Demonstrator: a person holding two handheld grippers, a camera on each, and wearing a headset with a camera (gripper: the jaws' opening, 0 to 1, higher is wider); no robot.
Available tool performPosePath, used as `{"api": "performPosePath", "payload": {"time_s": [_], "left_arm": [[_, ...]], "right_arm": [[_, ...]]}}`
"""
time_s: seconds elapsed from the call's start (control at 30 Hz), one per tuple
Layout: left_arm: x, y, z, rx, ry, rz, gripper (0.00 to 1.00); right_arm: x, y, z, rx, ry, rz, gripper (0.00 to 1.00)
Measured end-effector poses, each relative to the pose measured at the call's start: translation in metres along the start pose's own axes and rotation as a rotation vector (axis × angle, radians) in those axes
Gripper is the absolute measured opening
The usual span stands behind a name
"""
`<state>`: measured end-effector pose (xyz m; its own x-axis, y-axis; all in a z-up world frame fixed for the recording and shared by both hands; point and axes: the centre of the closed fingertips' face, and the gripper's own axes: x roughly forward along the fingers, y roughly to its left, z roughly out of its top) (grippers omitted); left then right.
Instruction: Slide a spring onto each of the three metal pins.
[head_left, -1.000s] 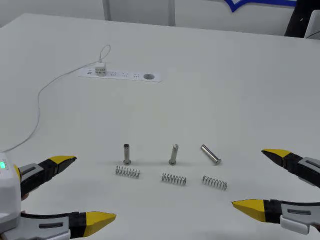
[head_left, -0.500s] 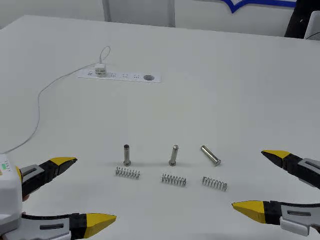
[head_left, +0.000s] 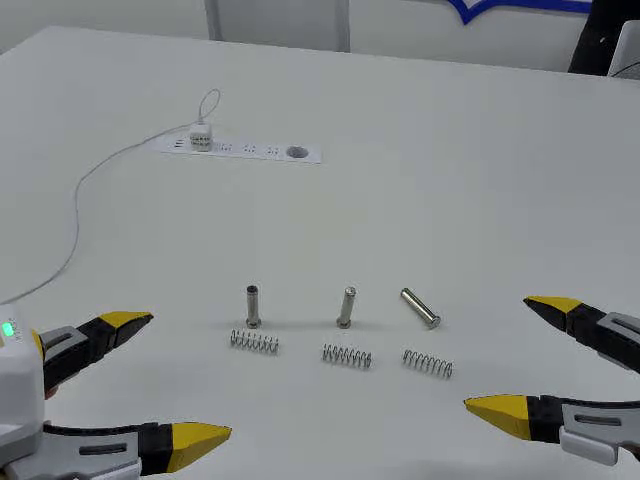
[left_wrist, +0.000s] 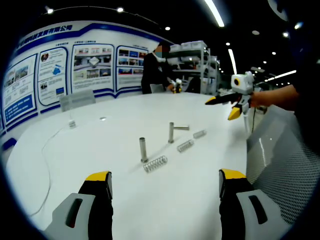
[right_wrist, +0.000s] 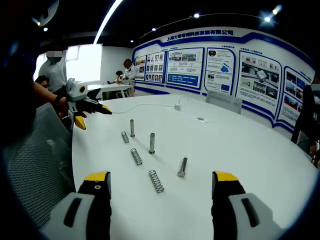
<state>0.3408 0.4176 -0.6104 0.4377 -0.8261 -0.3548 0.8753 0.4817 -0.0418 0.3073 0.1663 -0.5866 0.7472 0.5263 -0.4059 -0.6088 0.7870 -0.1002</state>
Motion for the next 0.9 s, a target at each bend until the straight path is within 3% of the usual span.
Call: {"api": "performPosePath", "payload": {"time_s": [0.33,0.9], "left_arm": [[0.0,0.001,0.001,0.0,-0.004,0.002,0.9],[0.0,0.001,0.002,0.004,-0.006,0.007,0.89]], "right_arm": [[0.005,-0.014,0.005,0.023,0.004,-0.019,0.8],[0.027,-0.039,0.015,0.031,0.057,-0.05,0.65]]}}
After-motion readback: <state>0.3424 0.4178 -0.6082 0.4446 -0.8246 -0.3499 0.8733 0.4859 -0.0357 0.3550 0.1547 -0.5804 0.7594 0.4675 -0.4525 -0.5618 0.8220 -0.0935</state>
